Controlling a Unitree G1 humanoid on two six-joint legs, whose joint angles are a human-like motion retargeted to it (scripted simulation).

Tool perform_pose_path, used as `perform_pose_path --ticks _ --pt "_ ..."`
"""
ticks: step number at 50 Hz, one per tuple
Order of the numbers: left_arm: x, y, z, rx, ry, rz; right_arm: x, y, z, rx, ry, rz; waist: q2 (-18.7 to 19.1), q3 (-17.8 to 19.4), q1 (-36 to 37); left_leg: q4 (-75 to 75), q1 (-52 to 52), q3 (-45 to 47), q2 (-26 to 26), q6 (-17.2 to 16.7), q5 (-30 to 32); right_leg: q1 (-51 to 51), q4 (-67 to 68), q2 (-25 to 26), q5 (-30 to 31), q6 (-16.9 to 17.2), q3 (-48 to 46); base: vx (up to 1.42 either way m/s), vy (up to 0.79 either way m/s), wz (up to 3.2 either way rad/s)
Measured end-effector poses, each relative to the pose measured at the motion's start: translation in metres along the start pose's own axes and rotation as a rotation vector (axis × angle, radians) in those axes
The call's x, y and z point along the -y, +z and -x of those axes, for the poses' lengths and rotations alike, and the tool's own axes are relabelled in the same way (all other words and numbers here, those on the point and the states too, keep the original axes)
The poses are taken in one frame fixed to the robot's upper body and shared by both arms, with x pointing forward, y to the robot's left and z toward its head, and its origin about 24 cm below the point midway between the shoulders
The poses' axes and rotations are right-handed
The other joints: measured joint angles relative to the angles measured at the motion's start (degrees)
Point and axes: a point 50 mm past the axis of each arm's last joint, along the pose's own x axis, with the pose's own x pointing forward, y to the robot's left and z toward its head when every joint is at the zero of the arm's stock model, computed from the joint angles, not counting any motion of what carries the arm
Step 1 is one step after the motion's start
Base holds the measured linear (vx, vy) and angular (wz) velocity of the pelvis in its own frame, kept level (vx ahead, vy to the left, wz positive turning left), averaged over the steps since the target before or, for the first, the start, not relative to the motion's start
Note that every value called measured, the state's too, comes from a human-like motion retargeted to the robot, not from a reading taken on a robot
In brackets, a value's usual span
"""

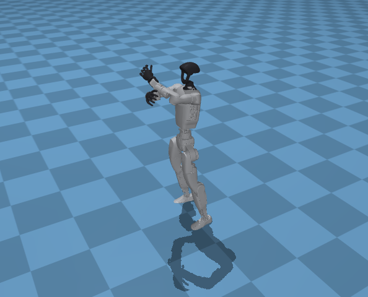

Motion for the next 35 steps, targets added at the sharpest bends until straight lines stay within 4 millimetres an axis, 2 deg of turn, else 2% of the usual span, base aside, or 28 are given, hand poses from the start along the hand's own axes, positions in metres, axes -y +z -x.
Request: perform_pose_path --ticks 10,17,20,22,35 --pt "-0.003 -0.016 0.007 -0.079 0.001 0.009 0.011 -0.007 0.01 -0.014 -0.058 -0.024 -0.4 -0.4 0.0 0.0 -0.5 0.1 0.1 0.1 0.3 -0.5 -0.2 0.2 0.3 0.0 0.2 0.0 0.0 0.0" --pt "-0.011 -0.016 0.011 -0.102 0.019 -0.027 0.009 -0.011 0.008 -0.032 -0.055 -0.019 -0.6 0.6 -0.9 0.0 -0.5 0.2 0.3 -0.1 0.5 -0.5 -0.3 0.3 0.4 0.0 0.3 0.0 0.0 0.0" --pt "-0.012 -0.017 0.01 -0.102 0.032 -0.016 0.009 -0.012 0.009 -0.035 -0.056 -0.02 -1.0 0.6 -0.9 0.2 -0.7 0.3 0.1 0.3 0.3 -2.6 3.3 -0.3 -0.6 0.0 0.6 0.0 0.0 0.0" --pt "-0.012 -0.016 0.01 -0.1 0.023 -0.027 0.009 -0.014 0.009 -0.038 -0.055 -0.03 -0.9 0.8 -0.9 0.0 -0.7 0.2 0.3 -0.1 0.7 -0.8 -0.2 0.3 0.5 0.0 0.4 0.0 0.0 0.0" --pt "-0.014 -0.02 0.006 -0.098 0.052 -0.012 0.011 -0.016 0.01 -0.038 -0.065 -0.058 -1.3 1.5 -0.3 0.0 -0.6 0.1 0.2 0.0 0.9 -0.5 -0.5 0.3 0.6 0.0 0.4 0.0 0.0 0.0"
